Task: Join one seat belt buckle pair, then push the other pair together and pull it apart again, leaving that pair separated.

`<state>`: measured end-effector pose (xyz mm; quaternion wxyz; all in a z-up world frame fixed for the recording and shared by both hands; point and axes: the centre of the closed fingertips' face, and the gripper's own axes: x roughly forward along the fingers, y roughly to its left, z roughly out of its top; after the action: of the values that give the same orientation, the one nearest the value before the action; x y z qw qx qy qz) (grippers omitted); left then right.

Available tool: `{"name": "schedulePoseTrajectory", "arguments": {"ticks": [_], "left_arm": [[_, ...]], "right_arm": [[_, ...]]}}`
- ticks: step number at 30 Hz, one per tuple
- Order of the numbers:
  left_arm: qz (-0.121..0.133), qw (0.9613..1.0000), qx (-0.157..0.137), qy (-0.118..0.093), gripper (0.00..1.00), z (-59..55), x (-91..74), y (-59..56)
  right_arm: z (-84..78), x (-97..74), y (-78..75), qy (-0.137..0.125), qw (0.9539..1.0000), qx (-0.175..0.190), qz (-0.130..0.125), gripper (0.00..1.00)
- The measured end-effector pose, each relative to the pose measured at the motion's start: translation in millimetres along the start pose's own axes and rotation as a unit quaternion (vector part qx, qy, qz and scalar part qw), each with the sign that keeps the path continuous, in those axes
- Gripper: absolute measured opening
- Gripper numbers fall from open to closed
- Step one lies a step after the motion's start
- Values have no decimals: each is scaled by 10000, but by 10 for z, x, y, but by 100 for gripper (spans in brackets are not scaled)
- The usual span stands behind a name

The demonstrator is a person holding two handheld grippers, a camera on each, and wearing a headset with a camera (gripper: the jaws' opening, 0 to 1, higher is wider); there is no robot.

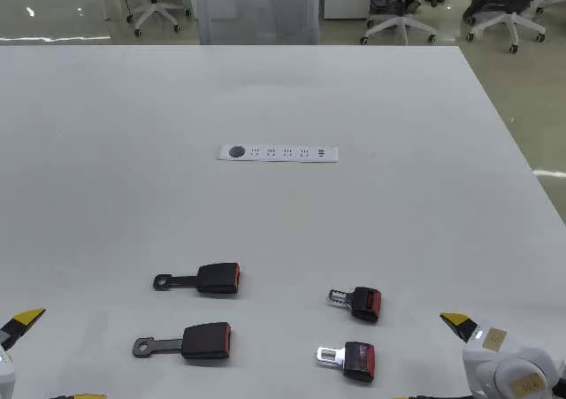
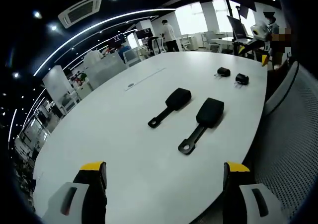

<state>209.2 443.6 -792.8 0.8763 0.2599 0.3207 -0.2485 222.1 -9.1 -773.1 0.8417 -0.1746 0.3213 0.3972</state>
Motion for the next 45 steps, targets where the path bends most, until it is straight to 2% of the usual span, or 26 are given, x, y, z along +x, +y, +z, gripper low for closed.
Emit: {"name": "schedulePoseTrajectory", "arguments": {"ticks": [4, 7, 10, 12, 15, 17, 20, 21, 22, 27, 30, 34, 37, 38, 42, 45], "left_arm": [[48, 10000, 7, -47, 93, 11, -4, 21], [70, 9999, 1, -88, 94, 22, -9, 26], [60, 9999, 16, -82, 94, 21, -3, 21], [80, 9999, -10, -77, 94, 17, -1, 34], [113, 9998, -73, -127, 95, 35, -4, 54], [77, 9999, -99, -70, 93, 4, 3, 44], [12, 10000, 57, 36, 91, -7, 8, -6], [51, 9997, 224, 14, 88, 21, -4, 6], [42, 9997, 224, -68, 86, 57, -18, -1], [-149, 9998, 78, -104, 91, 72, -24, -60], [-160, 9998, 36, -108, 91, 63, -13, -62], [-137, 9999, -23, -62, 91, 34, -2, -45], [-175, 9998, -52, 4, 92, 11, 2, -65], [-212, 9997, -99, -13, 92, 8, 6, -79], [-228, 9997, -30, 92, 90, -45, 16, -81], [-175, 9998, -90, 86, 86, -37, 2, -39]], "right_arm": [[121, -31, 3, -24, 9995, -302, -17, 99], [152, -36, 14, -44, 9995, -312, -12, 99], [141, -23, 27, -49, 9996, -295, -9, 99], [80, -17, 40, 106, 9990, -443, -12, 96], [68, -5, 48, 114, 9990, -423, -17, 95], [69, 0, 54, 108, 9992, -378, -8, 93], [88, 4, 70, 121, 9991, -407, -36, 92], [95, 4, 74, 112, 9991, -408, -32, 91], [117, 9, 86, 79, 9992, -396, -9, 90], [115, 70, 111, 138, 9988, -458, 31, 89], [121, 81, 129, 158, 9988, -468, 49, 89], [153, 62, 120, 105, 9992, -389, -27, 91], [128, 63, 85, 95, 9997, -193, -136, 95], [124, 68, 92, 75, 9998, -168, -101, 95], [118, 82, 106, 68, 9998, -165, -63, 94], [151, 86, 113, 35, 9999, -116, -4, 88]]}}
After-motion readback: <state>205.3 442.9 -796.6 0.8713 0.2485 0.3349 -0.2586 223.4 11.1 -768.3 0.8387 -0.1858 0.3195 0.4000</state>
